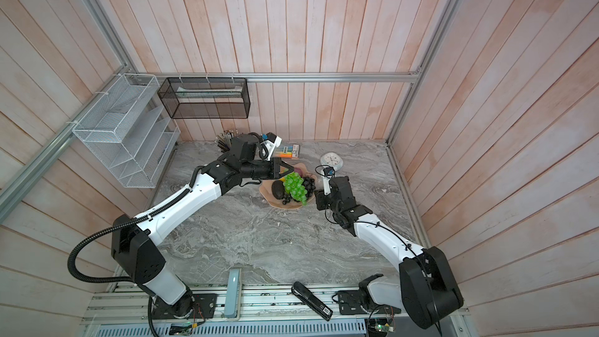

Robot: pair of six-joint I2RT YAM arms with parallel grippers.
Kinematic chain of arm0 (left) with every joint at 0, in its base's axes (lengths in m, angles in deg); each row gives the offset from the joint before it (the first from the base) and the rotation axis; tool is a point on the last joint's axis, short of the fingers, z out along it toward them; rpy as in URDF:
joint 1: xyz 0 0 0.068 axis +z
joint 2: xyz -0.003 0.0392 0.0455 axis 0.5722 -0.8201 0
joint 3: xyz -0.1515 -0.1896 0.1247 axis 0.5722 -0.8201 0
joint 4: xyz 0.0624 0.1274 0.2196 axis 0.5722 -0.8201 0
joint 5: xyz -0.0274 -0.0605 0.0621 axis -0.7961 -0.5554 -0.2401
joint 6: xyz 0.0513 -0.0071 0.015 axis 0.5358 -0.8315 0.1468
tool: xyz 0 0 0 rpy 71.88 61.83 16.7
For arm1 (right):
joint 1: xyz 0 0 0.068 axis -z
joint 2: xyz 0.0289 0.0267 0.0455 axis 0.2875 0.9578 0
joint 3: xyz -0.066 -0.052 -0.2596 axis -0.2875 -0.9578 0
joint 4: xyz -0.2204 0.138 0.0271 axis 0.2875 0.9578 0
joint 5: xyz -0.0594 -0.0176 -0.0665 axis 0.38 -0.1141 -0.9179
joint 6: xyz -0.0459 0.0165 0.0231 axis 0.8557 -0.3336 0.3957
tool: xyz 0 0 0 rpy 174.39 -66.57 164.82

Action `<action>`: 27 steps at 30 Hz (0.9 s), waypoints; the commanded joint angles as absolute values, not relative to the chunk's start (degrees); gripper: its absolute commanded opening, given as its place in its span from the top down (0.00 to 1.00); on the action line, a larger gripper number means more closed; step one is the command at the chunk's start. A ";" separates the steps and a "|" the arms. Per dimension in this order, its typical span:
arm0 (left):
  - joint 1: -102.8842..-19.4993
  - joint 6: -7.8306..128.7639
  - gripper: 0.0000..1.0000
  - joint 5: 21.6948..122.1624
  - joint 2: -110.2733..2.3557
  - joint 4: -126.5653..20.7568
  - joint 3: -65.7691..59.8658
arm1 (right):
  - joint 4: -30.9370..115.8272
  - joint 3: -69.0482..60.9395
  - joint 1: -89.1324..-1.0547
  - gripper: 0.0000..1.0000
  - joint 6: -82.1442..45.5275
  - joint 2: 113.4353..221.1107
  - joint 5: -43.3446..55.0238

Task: Place and organize the fake fruits in the fruit bowl
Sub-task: 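Lower the light green grapes beside the avocado and release with the left gripper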

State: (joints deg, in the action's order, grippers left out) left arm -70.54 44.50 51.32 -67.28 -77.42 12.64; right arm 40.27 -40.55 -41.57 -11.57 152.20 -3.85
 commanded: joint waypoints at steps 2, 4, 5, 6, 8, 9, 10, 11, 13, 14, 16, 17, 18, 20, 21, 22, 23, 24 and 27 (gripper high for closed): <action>-69.81 44.64 1.00 52.50 -66.29 -73.44 9.52 | 38.86 -40.93 -41.32 0.56 -11.95 152.11 -2.16; -69.16 44.42 1.00 52.77 -65.41 -72.96 7.65 | 38.39 -40.72 -41.34 0.56 -11.57 152.65 -0.98; -68.82 44.38 1.00 52.66 -65.00 -72.58 6.77 | 38.24 -40.42 -41.33 0.56 -11.23 152.83 0.00; -68.43 44.22 1.00 52.56 -64.53 -72.28 5.64 | 38.18 -40.11 -41.32 0.56 -11.22 153.12 0.88; -67.42 43.91 1.00 52.39 -63.65 -71.46 3.45 | 37.95 -39.58 -41.32 0.56 -11.31 153.84 1.74; -66.85 43.60 1.00 52.13 -63.18 -71.07 2.25 | 37.93 -39.24 -41.40 0.56 -11.33 154.32 2.25; -66.28 43.34 1.00 51.92 -62.66 -70.68 1.24 | 37.93 -38.84 -41.41 0.56 -11.42 154.71 2.72; -65.90 43.28 1.00 51.92 -62.17 -70.34 0.39 | 38.05 -38.54 -41.49 0.57 -11.50 155.06 2.90; -65.28 43.70 1.00 52.62 -61.07 -70.08 -0.81 | 37.90 -38.12 -41.89 0.57 -11.68 155.88 2.98; -64.99 44.05 1.00 52.96 -60.80 -70.18 -1.02 | 37.80 -37.94 -42.06 0.57 -11.77 156.23 2.99; -64.23 44.63 1.00 53.09 -60.67 -70.69 -1.06 | 37.55 -37.48 -42.73 0.57 -11.95 157.06 3.09; -63.89 44.87 1.00 53.09 -60.75 -70.89 -1.04 | 37.43 -37.25 -43.10 0.57 -12.03 157.39 3.22; -63.53 44.99 1.00 53.42 -60.77 -71.29 -1.03 | 37.17 -37.09 -43.61 0.57 -11.95 157.75 3.40; -62.80 44.99 1.00 53.32 -60.94 -71.52 -1.21 | 35.70 -37.19 -44.64 0.57 -11.94 158.20 3.43; -62.47 44.99 1.00 53.18 -60.94 -71.56 -1.34 | 34.87 -37.19 -45.06 0.57 -11.99 158.58 3.51; -62.26 44.92 1.00 53.17 -60.94 -71.70 -1.47 | 34.28 -36.98 -45.38 0.57 -12.03 159.10 3.69; -62.11 45.14 1.00 53.16 -60.82 -71.64 -1.61 | 33.88 -36.64 -45.60 0.57 -12.03 159.66 3.94; -61.94 45.30 1.00 53.30 -60.68 -71.72 -1.73 | 33.45 -36.13 -45.83 0.57 -11.99 160.48 4.11; -61.49 45.93 1.00 53.61 -60.91 -72.04 -1.60 | 32.46 -34.12 -46.43 0.58 -11.48 163.31 4.88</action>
State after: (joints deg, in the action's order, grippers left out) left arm -61.82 44.23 53.22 -62.23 -72.94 -1.06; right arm 35.18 -36.77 -45.86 -11.55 161.27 3.56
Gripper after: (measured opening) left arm 0.043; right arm 0.424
